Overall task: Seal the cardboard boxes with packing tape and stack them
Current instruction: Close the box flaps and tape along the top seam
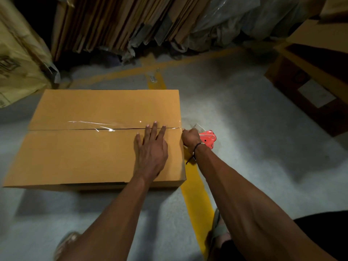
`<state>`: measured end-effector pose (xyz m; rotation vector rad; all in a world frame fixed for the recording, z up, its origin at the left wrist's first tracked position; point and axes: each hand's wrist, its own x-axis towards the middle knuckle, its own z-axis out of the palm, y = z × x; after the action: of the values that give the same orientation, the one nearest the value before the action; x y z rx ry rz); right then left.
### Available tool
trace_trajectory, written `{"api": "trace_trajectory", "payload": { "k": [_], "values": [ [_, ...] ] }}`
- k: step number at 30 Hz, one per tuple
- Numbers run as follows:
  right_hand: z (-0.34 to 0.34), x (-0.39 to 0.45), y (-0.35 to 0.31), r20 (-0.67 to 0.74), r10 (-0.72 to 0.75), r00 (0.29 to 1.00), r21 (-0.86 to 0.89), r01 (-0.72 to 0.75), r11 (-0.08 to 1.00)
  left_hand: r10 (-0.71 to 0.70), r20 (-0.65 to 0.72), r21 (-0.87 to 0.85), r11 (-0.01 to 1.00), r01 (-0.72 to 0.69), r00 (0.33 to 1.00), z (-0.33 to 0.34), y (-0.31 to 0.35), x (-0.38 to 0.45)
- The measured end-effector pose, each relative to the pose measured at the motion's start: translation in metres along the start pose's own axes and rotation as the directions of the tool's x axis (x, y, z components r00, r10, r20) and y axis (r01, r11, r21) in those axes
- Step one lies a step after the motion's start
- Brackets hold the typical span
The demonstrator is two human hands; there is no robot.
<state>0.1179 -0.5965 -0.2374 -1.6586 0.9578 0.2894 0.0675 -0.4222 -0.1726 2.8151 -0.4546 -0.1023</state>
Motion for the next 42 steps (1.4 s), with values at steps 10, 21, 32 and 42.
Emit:
{"api": "trace_trajectory", "payload": {
  "k": [10, 21, 32, 42],
  "values": [
    [0.002, -0.010, 0.006, -0.107, 0.069, 0.992, 0.061, -0.063, 0.996, 0.015, -0.033, 0.061, 0.998, -0.013, 0.999, 0.011, -0.002, -0.002],
    [0.049, -0.090, -0.042, 0.055, -0.797, 0.601, -0.421, 0.738, 0.527, 0.019, -0.025, 0.058, 0.998, -0.018, 1.000, -0.017, -0.054, 0.019],
    [0.075, -0.092, -0.009, 0.419, -0.669, 0.614, -0.718, 0.675, 0.169, 0.060, 0.150, 0.171, 0.982, -0.086, 0.987, -0.032, -0.143, -0.004],
    [0.086, -0.109, -0.025, 0.463, -0.638, 0.616, -0.771, 0.635, 0.053, 0.077, 0.011, 0.217, 0.973, -0.078, 0.997, -0.054, -0.163, -0.037]
  ]
}}
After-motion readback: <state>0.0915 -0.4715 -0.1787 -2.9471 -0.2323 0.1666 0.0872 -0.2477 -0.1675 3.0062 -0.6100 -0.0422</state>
